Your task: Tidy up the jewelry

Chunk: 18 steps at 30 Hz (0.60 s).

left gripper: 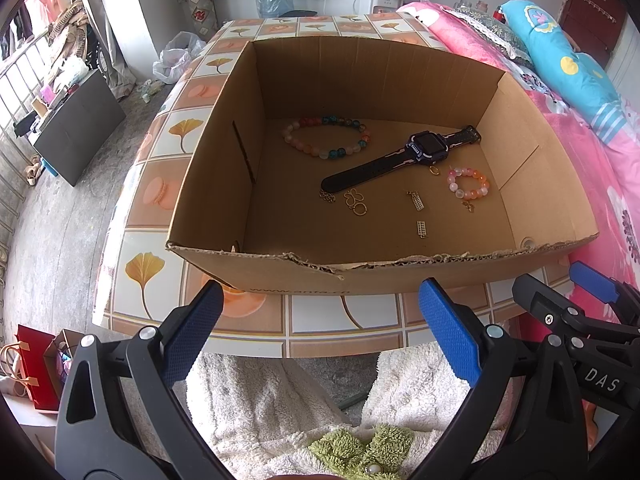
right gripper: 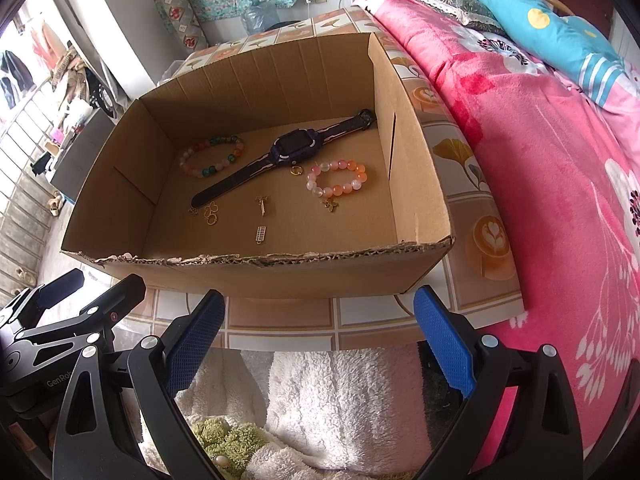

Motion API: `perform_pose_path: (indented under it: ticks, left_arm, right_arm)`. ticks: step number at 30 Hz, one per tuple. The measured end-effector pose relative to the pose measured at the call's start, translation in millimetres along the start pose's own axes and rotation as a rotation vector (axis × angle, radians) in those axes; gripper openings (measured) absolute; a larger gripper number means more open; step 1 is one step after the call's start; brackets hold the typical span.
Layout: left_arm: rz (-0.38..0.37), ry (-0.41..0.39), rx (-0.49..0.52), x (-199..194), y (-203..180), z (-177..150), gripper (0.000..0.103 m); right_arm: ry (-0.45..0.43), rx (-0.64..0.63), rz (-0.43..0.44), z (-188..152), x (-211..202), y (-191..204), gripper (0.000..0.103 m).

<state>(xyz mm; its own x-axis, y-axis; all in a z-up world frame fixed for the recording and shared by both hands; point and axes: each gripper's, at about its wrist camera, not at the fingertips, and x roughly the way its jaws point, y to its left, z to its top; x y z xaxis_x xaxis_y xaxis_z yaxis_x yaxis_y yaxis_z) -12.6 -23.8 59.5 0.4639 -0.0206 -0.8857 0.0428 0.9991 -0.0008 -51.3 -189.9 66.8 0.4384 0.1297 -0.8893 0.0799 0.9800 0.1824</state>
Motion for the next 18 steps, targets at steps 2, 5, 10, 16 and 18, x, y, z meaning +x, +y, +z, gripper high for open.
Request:
perform_pose_path:
  ticks: [2, 5, 10, 16, 18]
  left_arm:
    - [0.000, 0.001, -0.001, 0.1, -0.5, 0.5, 0.094]
    - [0.000, 0.000, 0.000, -0.1, -0.5, 0.5, 0.094]
    - [-0.001, 0.000, 0.000, 0.1, -0.6, 0.6, 0.094]
    - [-0.004, 0.002, 0.000, -0.4, -1.1, 0.2, 0.094]
    - [-0.007, 0.004, -0.002, -0.1, -0.9, 0.4, 0.094]
  right_arm:
    - [0.001, 0.001, 0.000, 0.2, 0.0, -0.1, 0.093]
    - [0.001, 0.001, 0.000, 0.3, -0.2, -0.2, 0.093]
    - [0.000, 0.000, -0.001, -0.2, 0.1, 0.3, 0.093]
    - [0.001, 0.000, -0.001, 0.1, 0.0, -0.1, 0.093]
    - [0.000, 0.000, 0.000, -0.2, -0.1, 0.1, 0.093]
